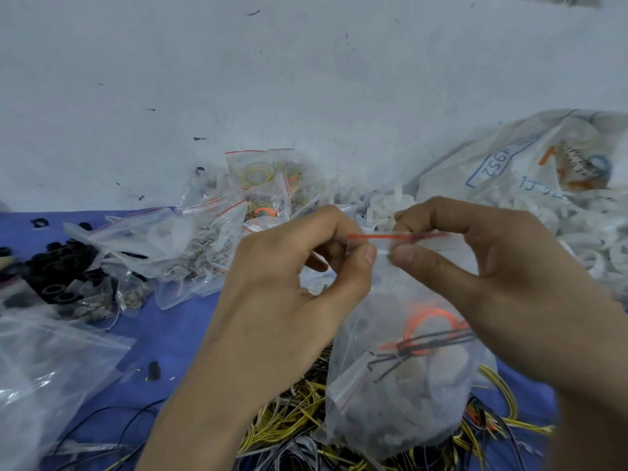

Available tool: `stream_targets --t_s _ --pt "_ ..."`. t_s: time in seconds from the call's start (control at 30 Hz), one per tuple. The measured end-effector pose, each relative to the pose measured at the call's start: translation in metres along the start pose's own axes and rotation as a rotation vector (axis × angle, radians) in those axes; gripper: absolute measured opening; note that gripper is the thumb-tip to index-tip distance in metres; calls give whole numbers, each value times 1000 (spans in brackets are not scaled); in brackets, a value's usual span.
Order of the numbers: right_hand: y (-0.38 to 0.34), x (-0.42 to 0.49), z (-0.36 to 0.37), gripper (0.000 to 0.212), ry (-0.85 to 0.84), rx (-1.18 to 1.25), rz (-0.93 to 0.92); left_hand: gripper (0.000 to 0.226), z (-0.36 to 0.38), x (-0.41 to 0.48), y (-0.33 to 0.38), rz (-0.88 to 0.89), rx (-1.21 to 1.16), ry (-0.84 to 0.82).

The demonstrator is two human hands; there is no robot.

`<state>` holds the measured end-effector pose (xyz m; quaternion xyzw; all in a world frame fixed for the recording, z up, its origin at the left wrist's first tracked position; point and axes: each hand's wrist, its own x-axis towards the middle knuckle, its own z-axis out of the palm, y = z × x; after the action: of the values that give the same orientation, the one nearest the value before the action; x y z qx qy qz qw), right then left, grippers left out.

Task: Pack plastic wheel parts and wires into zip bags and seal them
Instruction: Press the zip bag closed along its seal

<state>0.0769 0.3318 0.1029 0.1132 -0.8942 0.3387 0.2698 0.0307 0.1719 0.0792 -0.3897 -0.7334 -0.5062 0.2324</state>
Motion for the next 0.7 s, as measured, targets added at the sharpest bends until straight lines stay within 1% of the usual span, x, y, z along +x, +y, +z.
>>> stream_targets --t_s 0.1,0.2,0.3,0.4,0.5,0.6,0.7 --pt "2 0 0 14 -9 -31 1 6 3 0 -1 -19 -3 -44" --pt "1 0 0 15 3 -21 -10 7 4 1 0 -2 -13 -32" --pt "3 -1 -1 11 28 21 -10 9 3 1 0 -7 -25 -25" --pt "6 -1 -1 9 29 -22 -14 12 3 0 -1 -37 -37 -20" --pt "6 0 0 14 29 -58 -33 10 5 0 -2 -66 -47 -41" --pt "5 0 1 15 14 -39 -30 8 7 0 -2 -60 -70 -55" --pt "8 -2 -2 17 8 -59 -10 10 4 0 -4 -61 -52 -74"
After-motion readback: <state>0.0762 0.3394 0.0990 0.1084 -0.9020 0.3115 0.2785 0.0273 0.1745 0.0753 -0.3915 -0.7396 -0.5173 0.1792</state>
